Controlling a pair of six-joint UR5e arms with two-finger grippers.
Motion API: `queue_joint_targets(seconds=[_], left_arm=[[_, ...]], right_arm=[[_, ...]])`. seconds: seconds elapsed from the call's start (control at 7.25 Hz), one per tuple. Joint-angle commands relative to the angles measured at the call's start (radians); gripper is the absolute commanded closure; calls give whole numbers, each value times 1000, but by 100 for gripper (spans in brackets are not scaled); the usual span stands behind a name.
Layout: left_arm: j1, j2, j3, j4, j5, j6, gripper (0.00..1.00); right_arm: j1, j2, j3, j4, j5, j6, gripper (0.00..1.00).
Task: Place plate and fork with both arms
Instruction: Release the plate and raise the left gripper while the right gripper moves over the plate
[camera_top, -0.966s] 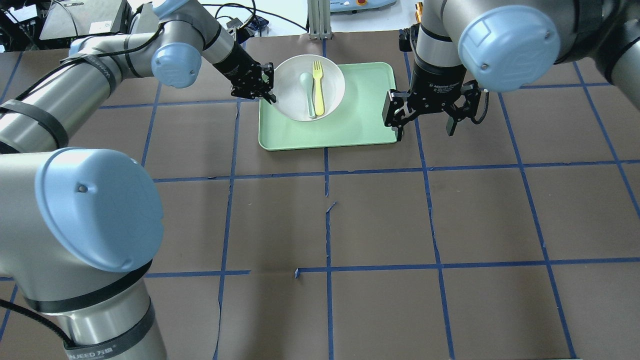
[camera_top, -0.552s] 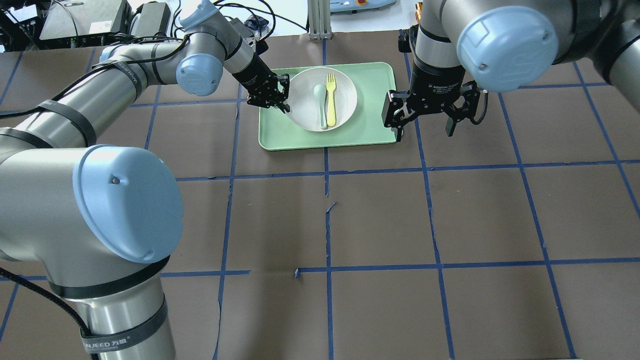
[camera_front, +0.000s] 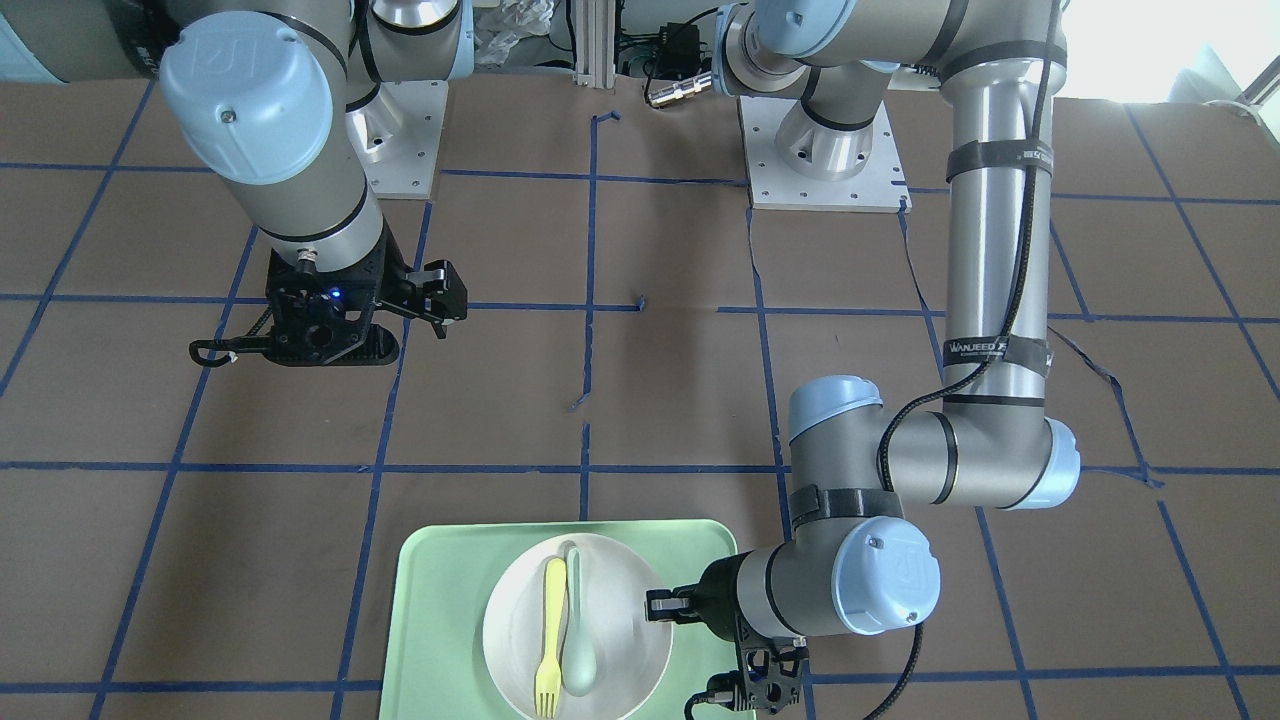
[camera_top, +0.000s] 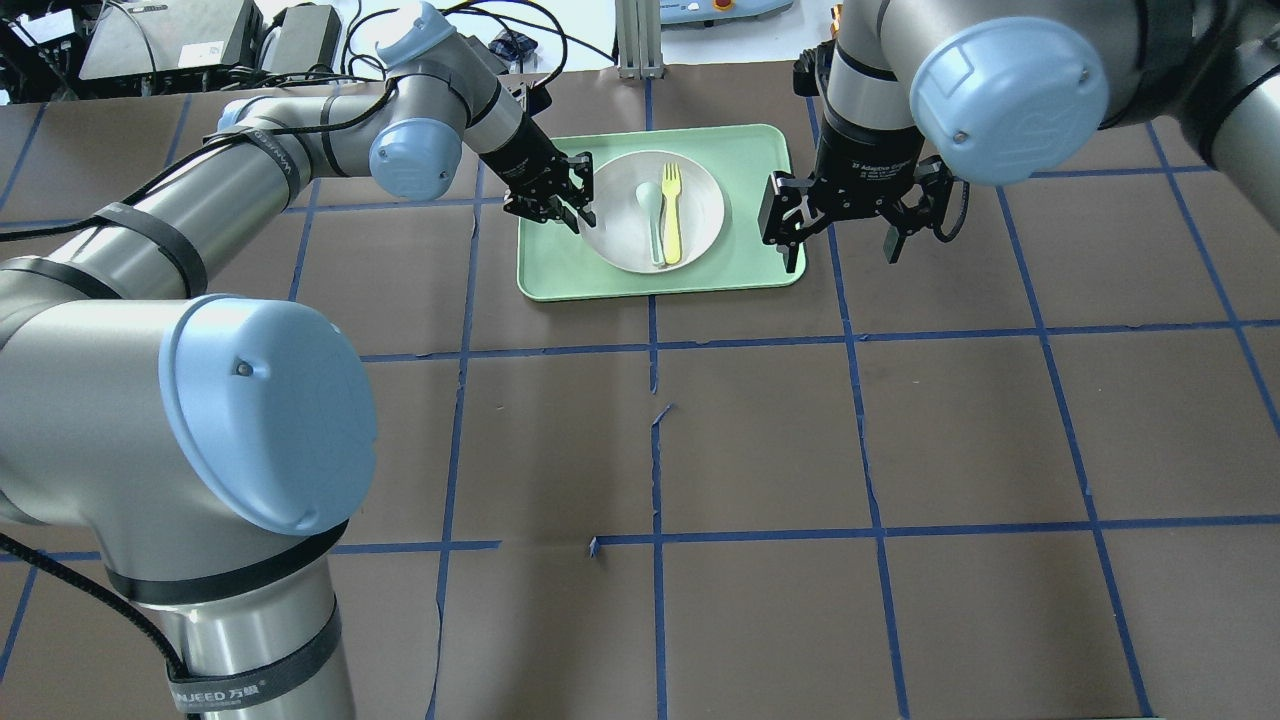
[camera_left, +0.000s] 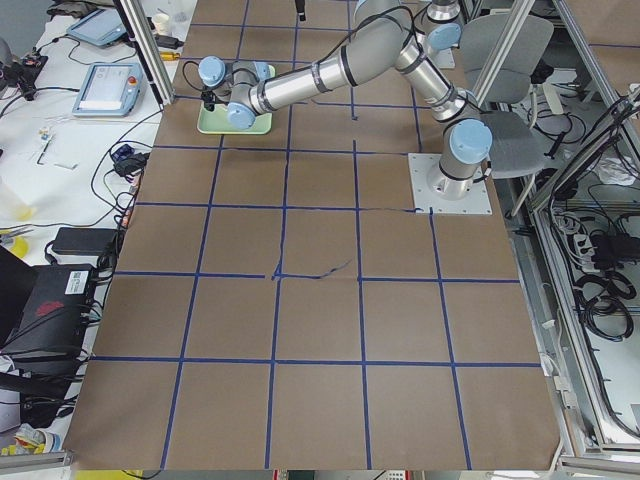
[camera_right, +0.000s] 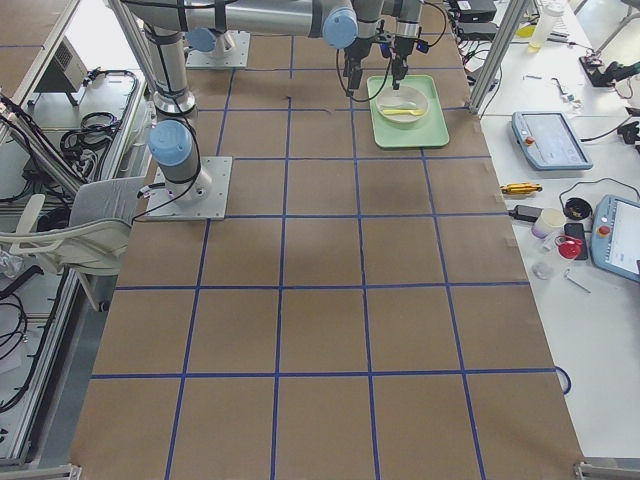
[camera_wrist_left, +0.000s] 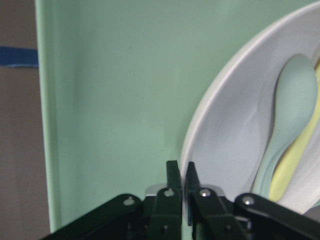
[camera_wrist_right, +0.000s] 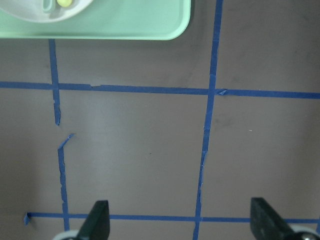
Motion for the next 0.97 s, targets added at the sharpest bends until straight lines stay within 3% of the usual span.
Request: queue_joint_targets(seconds=[0.0, 0.14, 0.28, 0.41, 0.69, 0.83], left_arm=[[5, 81, -23, 19, 104, 4, 0], [6, 142, -28, -32, 234, 13, 0], [28, 208, -31, -146, 286, 96, 0], [60, 279, -32, -281, 382, 201, 0], [121, 386, -37, -410, 445, 321, 0], [149, 428, -73, -425, 444, 355, 0]], right_arm=[[0, 50, -29, -105, 4, 2, 0], [2, 88, -46, -227, 9, 11, 0], [6, 149, -81, -272, 39, 14, 6], [15, 217, -155, -279, 51, 36, 29], [63, 371, -297, -294, 52, 107, 36], [75, 422, -315, -349, 52, 128, 42]])
